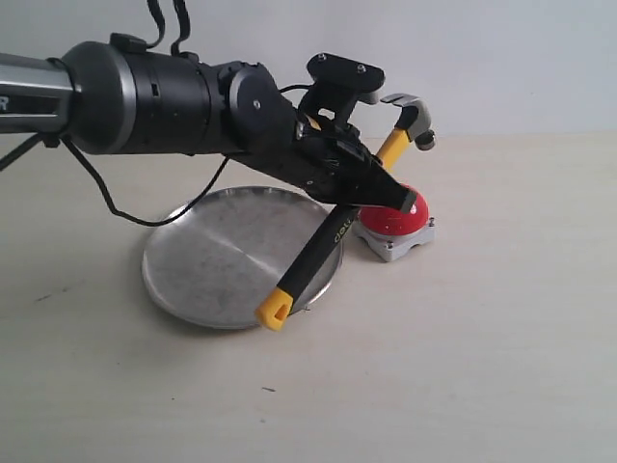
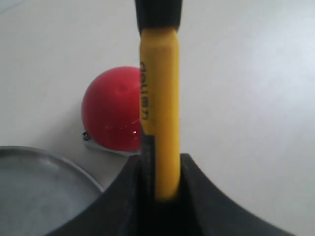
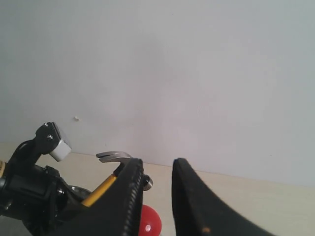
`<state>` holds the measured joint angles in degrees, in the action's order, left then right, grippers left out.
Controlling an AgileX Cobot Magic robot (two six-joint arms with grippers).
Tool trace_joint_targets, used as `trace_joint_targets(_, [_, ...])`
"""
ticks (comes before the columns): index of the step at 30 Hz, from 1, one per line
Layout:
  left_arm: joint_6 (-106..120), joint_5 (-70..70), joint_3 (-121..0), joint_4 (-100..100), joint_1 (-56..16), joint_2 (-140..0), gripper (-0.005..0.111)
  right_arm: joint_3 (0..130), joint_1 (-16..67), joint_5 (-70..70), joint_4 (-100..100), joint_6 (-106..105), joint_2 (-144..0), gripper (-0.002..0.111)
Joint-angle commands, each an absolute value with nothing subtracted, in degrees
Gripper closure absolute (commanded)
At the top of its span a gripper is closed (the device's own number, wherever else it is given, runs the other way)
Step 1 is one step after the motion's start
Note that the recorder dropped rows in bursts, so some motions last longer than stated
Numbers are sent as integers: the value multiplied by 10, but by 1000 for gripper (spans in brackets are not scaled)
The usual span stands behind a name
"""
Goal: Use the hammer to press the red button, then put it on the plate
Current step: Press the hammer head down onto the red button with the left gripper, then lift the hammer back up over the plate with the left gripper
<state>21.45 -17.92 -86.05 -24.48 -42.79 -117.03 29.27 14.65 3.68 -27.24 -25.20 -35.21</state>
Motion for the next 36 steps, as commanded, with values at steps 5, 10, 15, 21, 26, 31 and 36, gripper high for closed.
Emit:
trace_joint_targets(5, [206, -137, -873, -236, -413, -1195, 107, 289, 147, 35, -272, -254, -350, 87])
trace_joint_targets(10, [204, -149, -873, -230, -411, -1195, 107, 289, 147, 35, -272, -254, -350, 87])
trace_joint_targets(15, [206, -144, -873, -228, -411, -1176, 107, 289, 147, 35, -273, -254, -350, 87])
trace_joint_targets(21, [206, -118, -873, -213, -411, -1128, 107, 289, 147, 35, -273, -254, -350, 87])
trace_joint_targets(26, [207, -113, -873, -213, -411, -1126, 107, 289, 147, 35, -273, -253, -350, 87])
trace_joint_targets(31, [206, -119, -873, -220, -415, -1191, 107, 289, 147, 35, -273, -253, -350, 87])
trace_joint_targets(36, [206, -138, -873, -198, -427, -1222, 107, 289, 147, 35, -273, -254, -350, 87])
